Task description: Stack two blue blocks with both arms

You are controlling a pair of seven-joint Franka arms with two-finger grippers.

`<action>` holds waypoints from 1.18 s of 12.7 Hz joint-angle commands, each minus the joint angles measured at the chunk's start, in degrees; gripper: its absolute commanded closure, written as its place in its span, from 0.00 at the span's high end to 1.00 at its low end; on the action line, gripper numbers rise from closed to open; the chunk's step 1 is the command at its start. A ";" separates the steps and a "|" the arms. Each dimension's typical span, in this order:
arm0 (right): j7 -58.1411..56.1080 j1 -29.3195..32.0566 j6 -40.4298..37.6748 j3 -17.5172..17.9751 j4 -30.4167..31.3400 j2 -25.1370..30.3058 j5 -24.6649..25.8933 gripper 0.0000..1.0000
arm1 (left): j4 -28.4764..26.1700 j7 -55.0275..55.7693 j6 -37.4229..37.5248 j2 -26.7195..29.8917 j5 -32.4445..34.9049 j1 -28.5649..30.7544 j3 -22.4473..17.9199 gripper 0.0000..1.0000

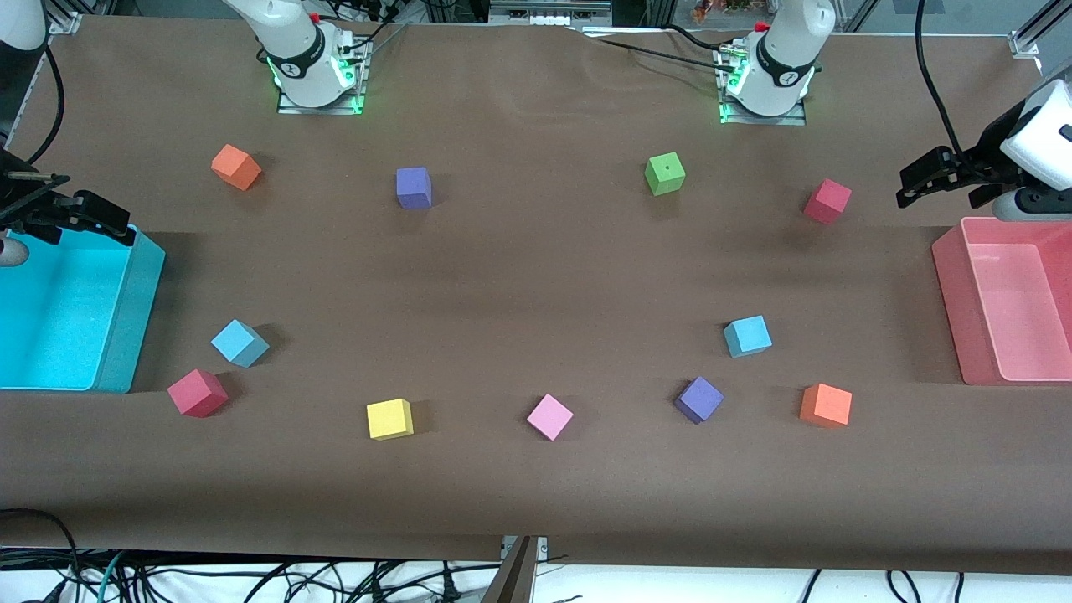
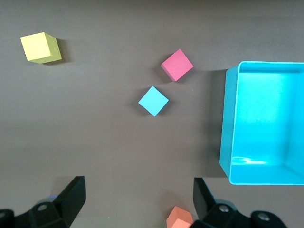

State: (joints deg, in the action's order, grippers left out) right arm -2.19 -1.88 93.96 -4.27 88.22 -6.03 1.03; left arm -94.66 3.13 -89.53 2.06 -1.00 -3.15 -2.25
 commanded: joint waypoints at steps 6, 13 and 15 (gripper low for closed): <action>0.69 0.73 -1.06 0.67 -1.65 -0.56 0.29 1.00 | 0.97 -0.23 0.40 -1.27 -1.64 -0.80 -0.92 1.00; 0.69 0.73 -1.06 0.67 -1.65 -0.56 0.20 1.00 | 0.97 -0.67 0.76 -1.97 -1.37 -0.80 -0.92 1.00; 0.69 0.82 -1.06 0.67 -1.65 -0.57 0.20 1.00 | 1.06 -0.24 0.58 -1.97 -1.72 -0.89 -0.83 1.00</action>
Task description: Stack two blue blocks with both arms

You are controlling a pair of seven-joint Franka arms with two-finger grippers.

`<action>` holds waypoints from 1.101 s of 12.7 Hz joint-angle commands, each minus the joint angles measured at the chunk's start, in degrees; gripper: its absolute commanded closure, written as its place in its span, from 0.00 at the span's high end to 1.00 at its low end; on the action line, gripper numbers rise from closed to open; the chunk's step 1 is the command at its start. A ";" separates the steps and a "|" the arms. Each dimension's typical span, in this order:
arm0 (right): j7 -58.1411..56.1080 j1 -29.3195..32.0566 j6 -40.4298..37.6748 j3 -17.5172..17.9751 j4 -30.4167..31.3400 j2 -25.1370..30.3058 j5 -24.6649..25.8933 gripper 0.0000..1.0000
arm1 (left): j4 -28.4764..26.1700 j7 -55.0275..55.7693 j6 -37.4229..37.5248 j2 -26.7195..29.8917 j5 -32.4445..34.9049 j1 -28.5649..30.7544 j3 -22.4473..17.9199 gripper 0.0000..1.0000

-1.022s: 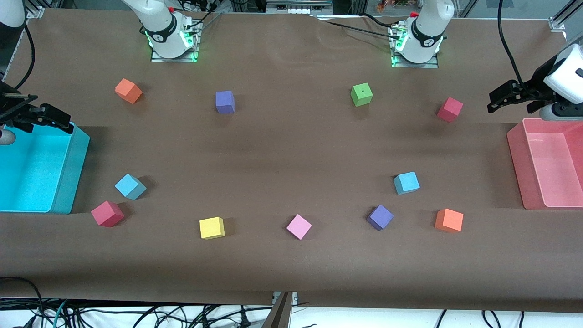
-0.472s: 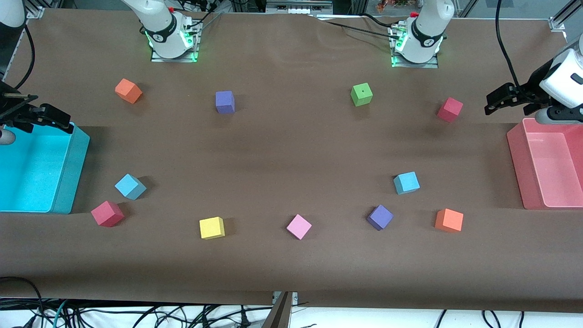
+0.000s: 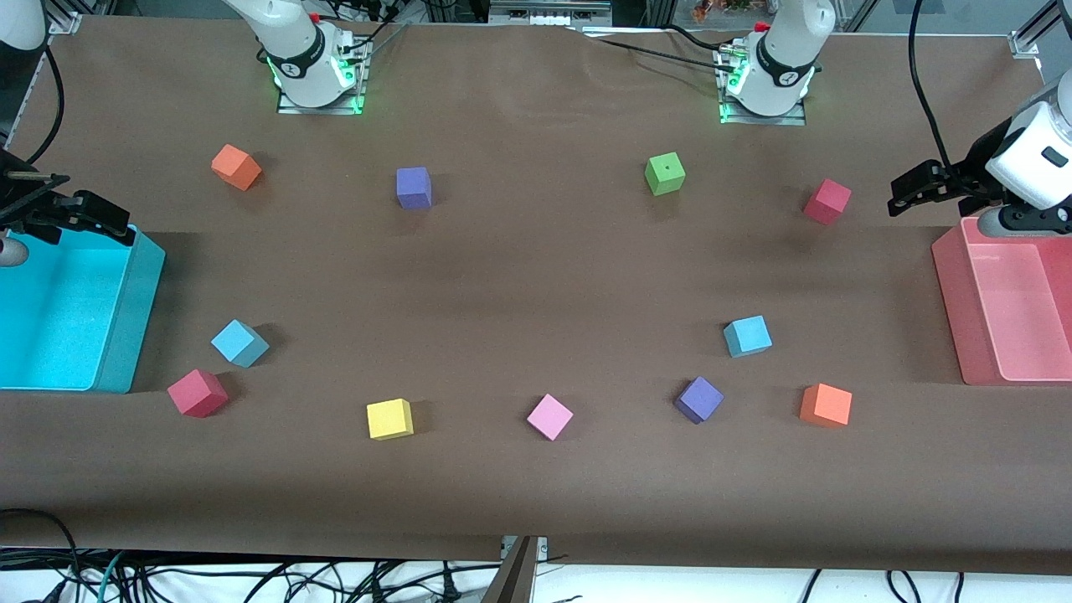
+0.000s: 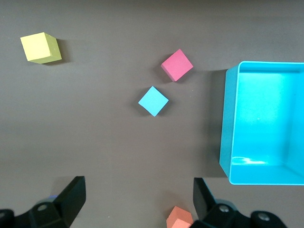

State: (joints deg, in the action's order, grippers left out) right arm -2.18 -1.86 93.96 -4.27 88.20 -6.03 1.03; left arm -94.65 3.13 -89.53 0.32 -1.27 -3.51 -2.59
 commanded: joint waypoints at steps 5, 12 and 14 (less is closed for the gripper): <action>0.69 0.80 -1.06 0.67 -1.63 -0.65 0.20 1.00 | 1.13 -0.41 -0.12 -0.58 -1.54 -0.45 -0.58 1.00; 0.34 0.80 -0.88 0.67 -1.63 -0.99 0.29 1.00 | 1.13 -0.23 -0.38 -1.28 -1.55 -0.45 -0.67 1.00; 0.07 0.89 -0.62 0.58 -1.63 -1.26 0.73 1.00 | 1.13 -0.23 -0.38 -1.63 -1.55 -0.45 -0.67 1.00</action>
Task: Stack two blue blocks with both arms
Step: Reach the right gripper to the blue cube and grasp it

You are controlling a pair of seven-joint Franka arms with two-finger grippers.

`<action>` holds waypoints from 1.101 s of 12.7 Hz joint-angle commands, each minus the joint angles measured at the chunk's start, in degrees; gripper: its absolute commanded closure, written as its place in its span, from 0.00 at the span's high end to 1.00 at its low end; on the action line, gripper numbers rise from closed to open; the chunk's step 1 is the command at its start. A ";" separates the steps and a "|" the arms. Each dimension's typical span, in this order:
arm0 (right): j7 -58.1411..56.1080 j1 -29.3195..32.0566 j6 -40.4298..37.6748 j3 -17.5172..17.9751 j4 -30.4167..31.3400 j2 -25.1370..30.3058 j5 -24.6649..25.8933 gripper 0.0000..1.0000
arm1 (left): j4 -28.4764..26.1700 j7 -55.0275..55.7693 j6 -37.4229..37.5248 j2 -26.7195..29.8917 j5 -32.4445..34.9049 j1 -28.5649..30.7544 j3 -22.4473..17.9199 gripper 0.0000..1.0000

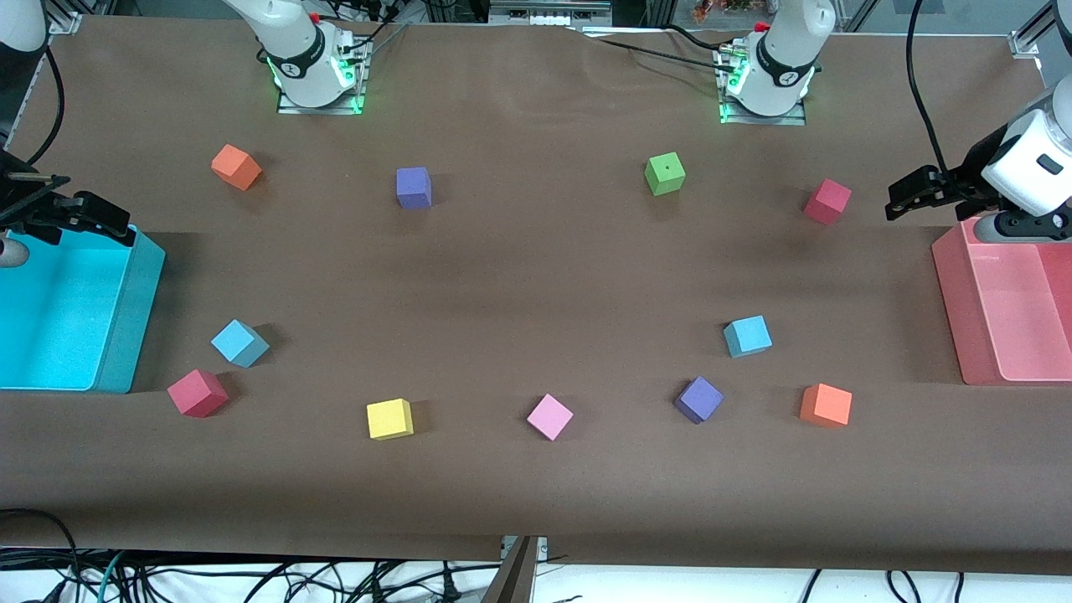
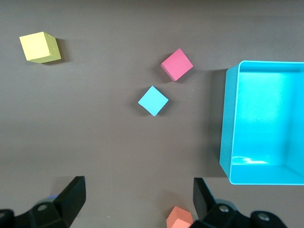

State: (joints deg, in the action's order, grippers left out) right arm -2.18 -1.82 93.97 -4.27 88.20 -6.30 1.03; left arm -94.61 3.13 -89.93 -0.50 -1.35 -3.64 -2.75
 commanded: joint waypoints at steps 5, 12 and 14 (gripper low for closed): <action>-9.01 0.94 4.55 0.58 -1.54 -9.51 0.38 1.00 | 1.18 -0.23 0.01 -1.08 -1.46 -0.32 -0.51 1.00; -40.25 1.99 19.47 0.67 3.63 -21.73 0.03 1.00 | 1.18 -0.23 0.01 -1.26 -1.38 -0.40 -0.51 1.00; -41.06 1.64 23.52 0.75 6.97 -22.79 0.11 1.00 | 1.18 -0.23 0.01 -1.26 -1.38 -0.32 -0.51 1.00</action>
State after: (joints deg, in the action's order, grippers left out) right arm -40.91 -0.56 114.39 -4.25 91.80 -29.67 1.02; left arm -94.49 3.13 -90.01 -1.28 -1.36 -3.64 -2.79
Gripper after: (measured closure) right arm 0.000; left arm 0.000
